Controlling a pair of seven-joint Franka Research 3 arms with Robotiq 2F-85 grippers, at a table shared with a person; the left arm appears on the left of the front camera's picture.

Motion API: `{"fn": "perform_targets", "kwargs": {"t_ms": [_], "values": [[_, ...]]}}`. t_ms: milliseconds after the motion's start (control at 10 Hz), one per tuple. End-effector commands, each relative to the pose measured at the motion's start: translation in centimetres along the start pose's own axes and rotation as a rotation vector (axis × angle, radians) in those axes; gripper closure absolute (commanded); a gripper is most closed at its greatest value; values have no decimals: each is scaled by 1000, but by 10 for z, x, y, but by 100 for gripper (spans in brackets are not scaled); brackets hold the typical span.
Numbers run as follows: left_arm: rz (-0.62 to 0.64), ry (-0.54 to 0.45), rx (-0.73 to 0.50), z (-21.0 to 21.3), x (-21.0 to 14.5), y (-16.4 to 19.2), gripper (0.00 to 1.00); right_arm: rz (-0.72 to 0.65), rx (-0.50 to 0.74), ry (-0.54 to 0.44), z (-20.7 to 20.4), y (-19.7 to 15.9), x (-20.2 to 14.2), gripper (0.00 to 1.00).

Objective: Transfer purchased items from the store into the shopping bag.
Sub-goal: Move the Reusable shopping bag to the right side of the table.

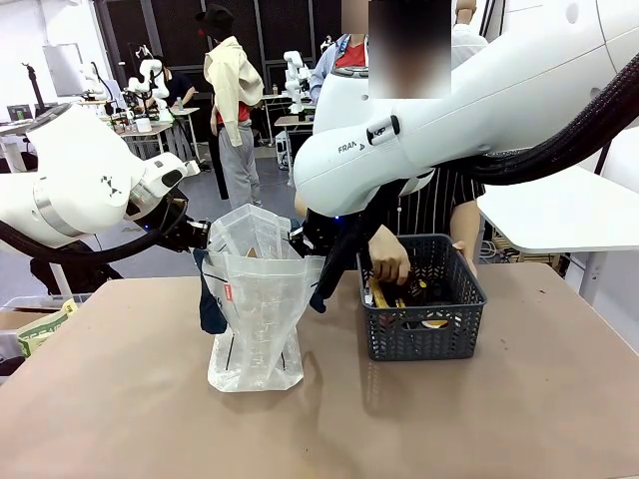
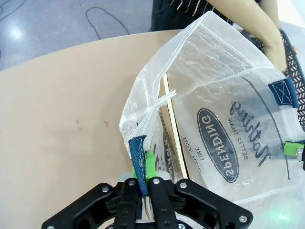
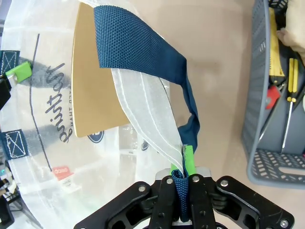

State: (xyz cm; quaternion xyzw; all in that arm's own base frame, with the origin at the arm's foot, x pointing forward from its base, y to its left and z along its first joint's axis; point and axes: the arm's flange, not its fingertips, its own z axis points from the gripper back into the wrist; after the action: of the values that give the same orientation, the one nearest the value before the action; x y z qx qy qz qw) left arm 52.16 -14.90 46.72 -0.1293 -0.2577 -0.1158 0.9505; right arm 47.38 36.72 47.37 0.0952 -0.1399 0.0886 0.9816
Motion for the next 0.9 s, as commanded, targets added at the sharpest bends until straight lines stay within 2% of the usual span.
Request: {"fn": "perform_targets", "kwargs": {"t_ms": [0, 800], "values": [[1, -2, 2, 3, -2, 1, 100, -2, 6, 4, 0, 0, -1, 100], [1, -2, 2, 3, -2, 1, 100, -2, 6, 4, 0, 0, -1, 100]]}}
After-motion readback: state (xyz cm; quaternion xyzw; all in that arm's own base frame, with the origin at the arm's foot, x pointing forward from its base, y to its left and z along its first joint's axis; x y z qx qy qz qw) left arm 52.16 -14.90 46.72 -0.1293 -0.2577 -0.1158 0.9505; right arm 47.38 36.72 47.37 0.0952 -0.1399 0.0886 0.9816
